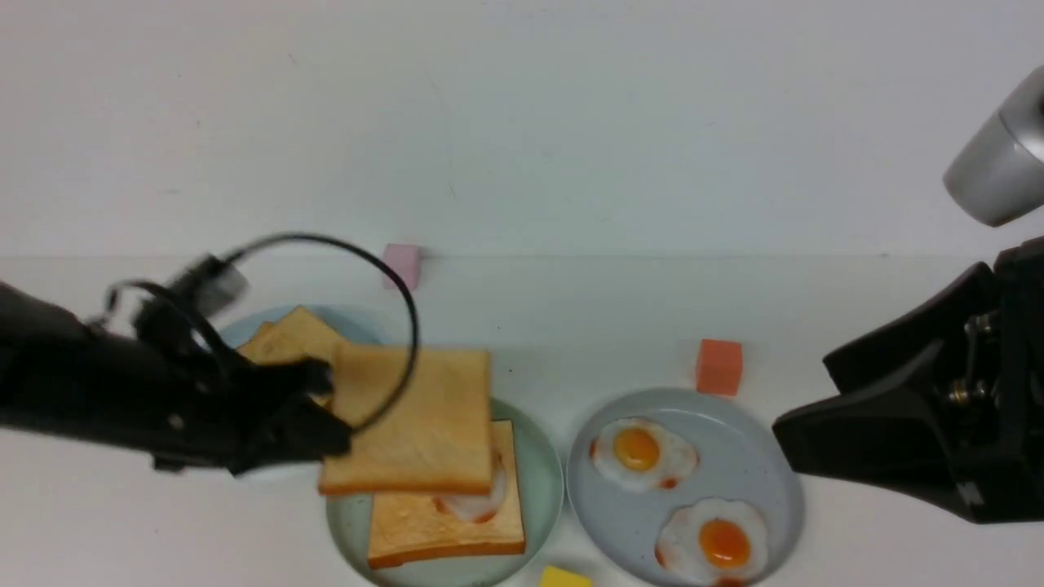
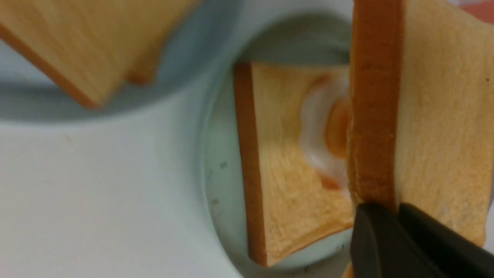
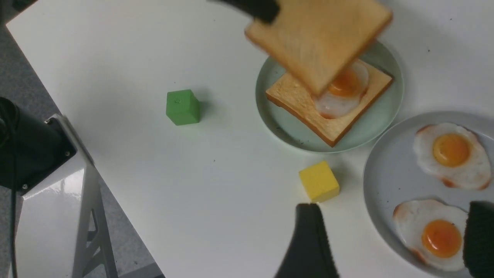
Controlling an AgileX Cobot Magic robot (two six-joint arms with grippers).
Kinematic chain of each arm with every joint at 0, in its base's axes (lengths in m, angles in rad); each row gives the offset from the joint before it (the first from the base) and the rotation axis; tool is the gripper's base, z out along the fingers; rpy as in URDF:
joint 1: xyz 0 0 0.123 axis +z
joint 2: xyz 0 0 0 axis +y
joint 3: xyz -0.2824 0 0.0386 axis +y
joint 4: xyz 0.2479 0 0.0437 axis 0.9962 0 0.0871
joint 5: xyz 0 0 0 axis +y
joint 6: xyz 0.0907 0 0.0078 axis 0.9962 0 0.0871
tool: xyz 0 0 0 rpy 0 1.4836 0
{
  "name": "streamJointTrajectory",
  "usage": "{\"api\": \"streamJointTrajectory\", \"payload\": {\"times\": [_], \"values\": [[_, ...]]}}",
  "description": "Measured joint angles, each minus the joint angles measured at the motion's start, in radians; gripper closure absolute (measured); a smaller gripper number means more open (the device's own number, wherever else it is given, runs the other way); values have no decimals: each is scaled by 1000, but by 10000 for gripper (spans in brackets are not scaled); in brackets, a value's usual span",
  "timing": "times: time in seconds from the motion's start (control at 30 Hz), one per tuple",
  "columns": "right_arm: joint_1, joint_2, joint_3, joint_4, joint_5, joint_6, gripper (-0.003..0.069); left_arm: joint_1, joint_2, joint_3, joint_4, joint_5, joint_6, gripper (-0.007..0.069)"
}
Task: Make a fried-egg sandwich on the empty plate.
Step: Use the left arm to place a slice of bread on the fried egg in the middle
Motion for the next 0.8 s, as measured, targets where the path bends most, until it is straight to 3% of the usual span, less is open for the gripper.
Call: {"api": "streamJointTrajectory", "payload": {"times": [0.23, 0.53, 0.73, 0.8], "values": [[0, 0, 0, 0, -1, 0, 142, -105, 94, 11, -128, -111, 80, 619], [0, 0, 0, 0, -1, 8, 142, -109, 169, 11, -196, -145, 103, 606], [0, 0, 0, -2, -1, 26, 161, -109, 169, 11, -189, -144, 93, 498], [0, 0, 0, -3, -1, 34, 208, -109, 161, 11, -157, -138, 59, 407]]}}
